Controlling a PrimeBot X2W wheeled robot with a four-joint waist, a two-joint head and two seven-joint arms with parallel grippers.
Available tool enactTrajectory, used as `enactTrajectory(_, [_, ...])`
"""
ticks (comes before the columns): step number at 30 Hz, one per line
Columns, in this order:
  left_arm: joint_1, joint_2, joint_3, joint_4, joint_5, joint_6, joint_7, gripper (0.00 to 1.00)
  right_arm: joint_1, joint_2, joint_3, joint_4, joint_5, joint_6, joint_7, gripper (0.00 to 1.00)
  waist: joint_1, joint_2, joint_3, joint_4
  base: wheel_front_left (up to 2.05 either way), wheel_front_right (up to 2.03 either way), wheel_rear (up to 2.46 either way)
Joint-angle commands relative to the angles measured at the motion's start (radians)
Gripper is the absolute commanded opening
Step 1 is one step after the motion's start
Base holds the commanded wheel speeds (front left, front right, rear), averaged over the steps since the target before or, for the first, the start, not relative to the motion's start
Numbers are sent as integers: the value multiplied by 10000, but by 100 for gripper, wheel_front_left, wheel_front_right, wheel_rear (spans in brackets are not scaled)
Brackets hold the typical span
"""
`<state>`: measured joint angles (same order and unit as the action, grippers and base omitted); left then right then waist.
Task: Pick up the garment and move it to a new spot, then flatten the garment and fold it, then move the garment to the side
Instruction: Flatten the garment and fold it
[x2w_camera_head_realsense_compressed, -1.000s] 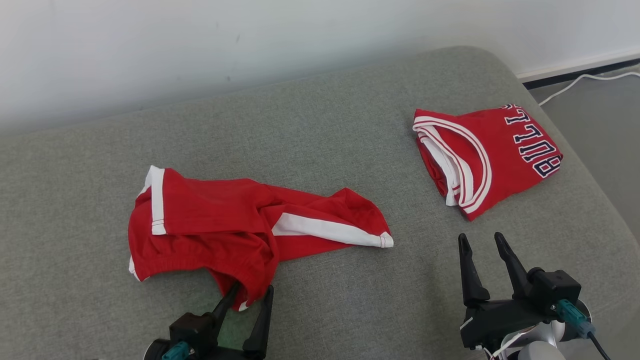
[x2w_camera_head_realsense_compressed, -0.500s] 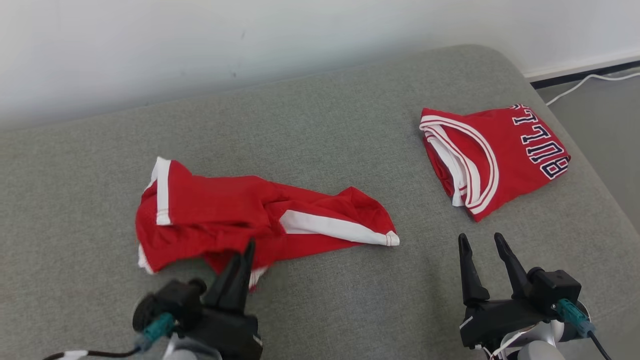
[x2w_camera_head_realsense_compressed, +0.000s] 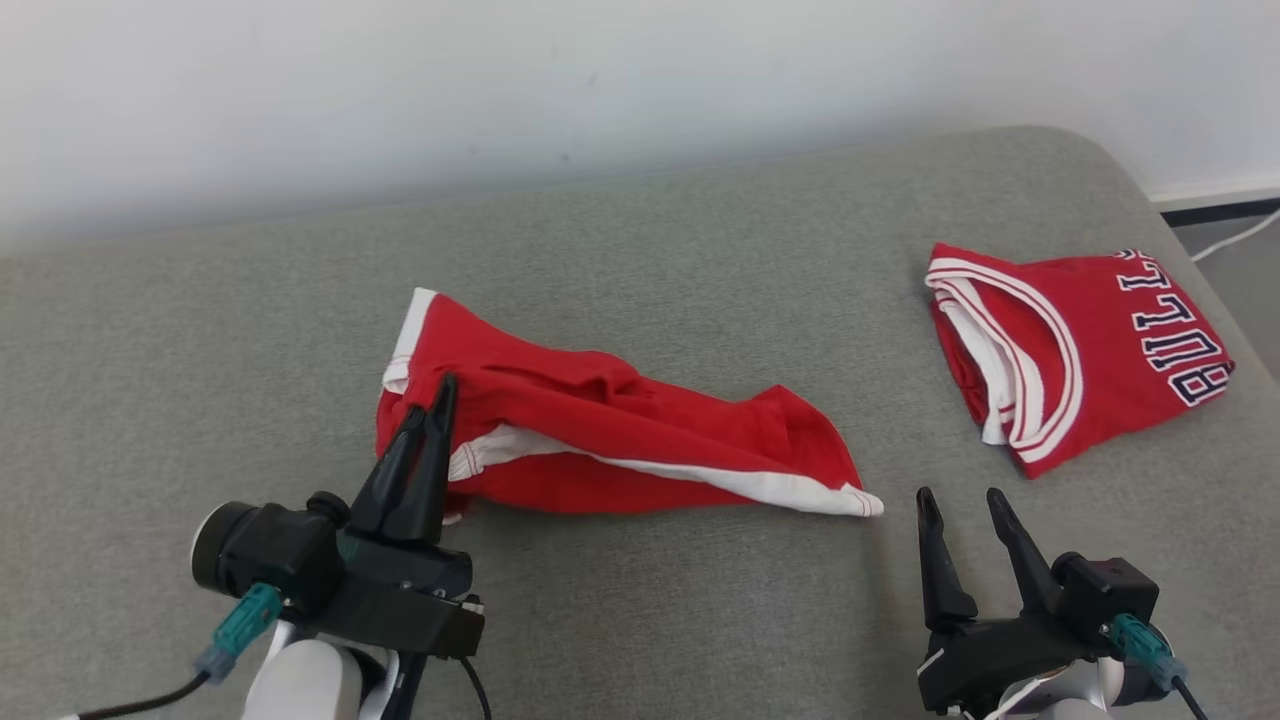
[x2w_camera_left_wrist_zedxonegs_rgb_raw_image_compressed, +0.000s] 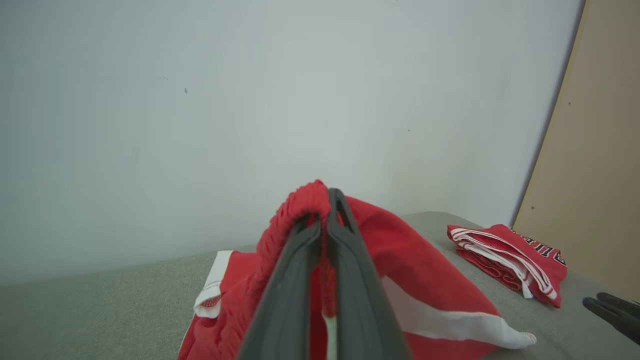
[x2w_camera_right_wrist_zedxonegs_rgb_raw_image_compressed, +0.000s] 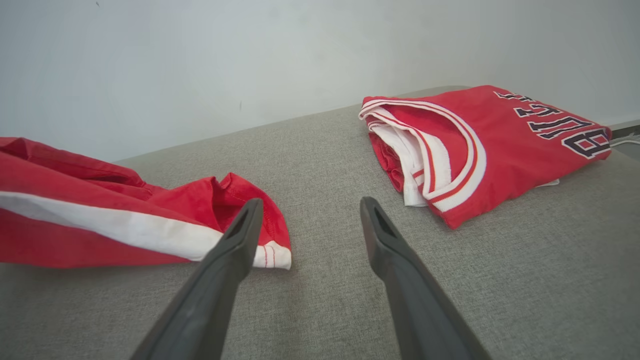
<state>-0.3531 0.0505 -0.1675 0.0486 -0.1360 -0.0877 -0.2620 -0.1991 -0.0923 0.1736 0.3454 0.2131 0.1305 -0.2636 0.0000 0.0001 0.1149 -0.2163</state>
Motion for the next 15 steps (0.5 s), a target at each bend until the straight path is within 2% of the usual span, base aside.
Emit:
enactTrajectory(1, [-192, 48, 174, 335, 86, -73, -36, 0, -16, 48, 20, -9, 16, 3, -4, 100, 0, -1, -9, 250, 0, 0, 0])
enactTrajectory(5, [-504, 396, 344, 1816, 89, -186, -35, 0, -113, 86, 123, -17, 24, 3, -4, 100, 0, -1, 155, 295, 0, 0, 0])
enactTrajectory(12, [-1946, 1191, -31, 5175, -52, -381, 176, 0, -372, 24, 262, -74, 95, 3, -4, 100, 0, -1, 665, 55, 0, 0, 0])
enactTrajectory(14, [-2223, 1247, -59, 5489, -91, -395, 130, 0, -394, 8, 246, -88, 96, 3, -4, 100, 0, -1, 741, 20, 0, 0, 0])
enactTrajectory(15, [-2406, 1333, -70, 5845, -90, -400, 135, 8, -395, -16, 230, -102, 106, 3, -4, 100, 0, -1, 793, -12, 0, 0, 0])
